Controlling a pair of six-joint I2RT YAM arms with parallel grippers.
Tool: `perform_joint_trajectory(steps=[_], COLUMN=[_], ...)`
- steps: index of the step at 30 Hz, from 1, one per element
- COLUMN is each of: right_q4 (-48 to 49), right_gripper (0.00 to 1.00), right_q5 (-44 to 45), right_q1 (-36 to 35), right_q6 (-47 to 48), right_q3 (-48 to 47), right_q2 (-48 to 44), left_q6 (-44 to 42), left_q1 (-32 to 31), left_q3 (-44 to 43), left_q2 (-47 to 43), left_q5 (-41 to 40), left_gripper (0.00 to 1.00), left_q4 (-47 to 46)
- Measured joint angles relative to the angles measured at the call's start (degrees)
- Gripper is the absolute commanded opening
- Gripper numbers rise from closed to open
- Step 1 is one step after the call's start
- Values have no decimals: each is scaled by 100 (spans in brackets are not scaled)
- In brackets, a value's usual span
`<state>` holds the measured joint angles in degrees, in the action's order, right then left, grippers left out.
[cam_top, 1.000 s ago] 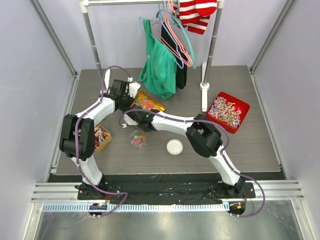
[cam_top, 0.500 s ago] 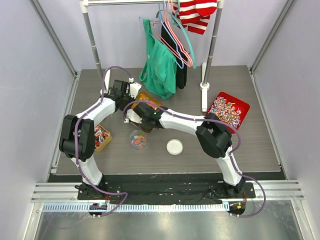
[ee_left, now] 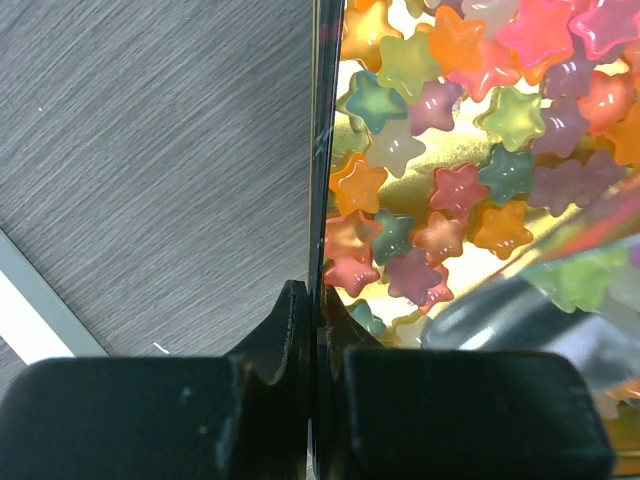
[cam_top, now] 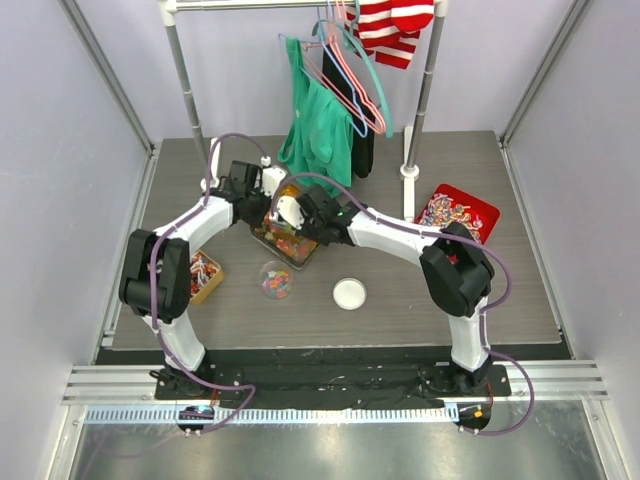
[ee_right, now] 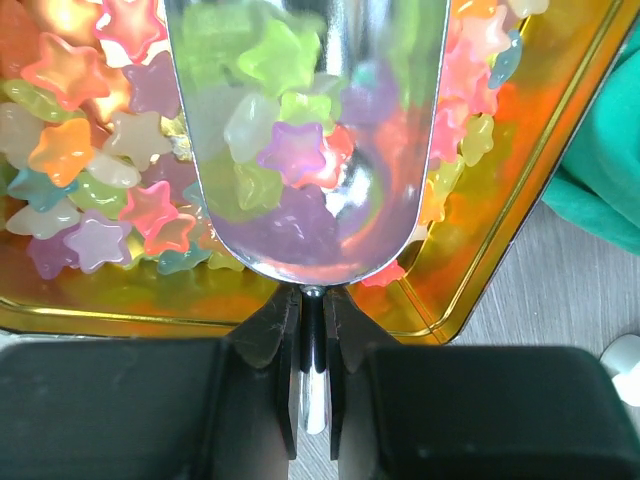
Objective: Pack the candies
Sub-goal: Scoop the fake candies from the storage box, then place the fake candies in the packing bottle.
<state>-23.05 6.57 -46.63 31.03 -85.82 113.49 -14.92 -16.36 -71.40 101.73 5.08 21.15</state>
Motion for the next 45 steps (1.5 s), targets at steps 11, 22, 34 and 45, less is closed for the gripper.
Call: perform_joint_trajectory(steps=[11, 22, 34, 45], right_q4=[-584, -885, -874, -728], right_gripper=[1, 1, 1, 1], right_q5=[-175, 136, 1193, 2295], right_q1=[4, -61, -1167, -1725], right_q6=[195, 444, 844, 1392], right_q3=[63, 544, 1161, 1180], right_q2=[-612, -1097, -1499, -1414], left_q6=[90, 127, 125, 125], left_q1=[26, 59, 70, 74], left_q3=[0, 0, 0, 0], left_q2=[0, 52, 269, 308], left_q5=[-168, -251, -358, -380], left_gripper=[0, 0, 0, 0], left_q4=[-105, -184, -205, -208])
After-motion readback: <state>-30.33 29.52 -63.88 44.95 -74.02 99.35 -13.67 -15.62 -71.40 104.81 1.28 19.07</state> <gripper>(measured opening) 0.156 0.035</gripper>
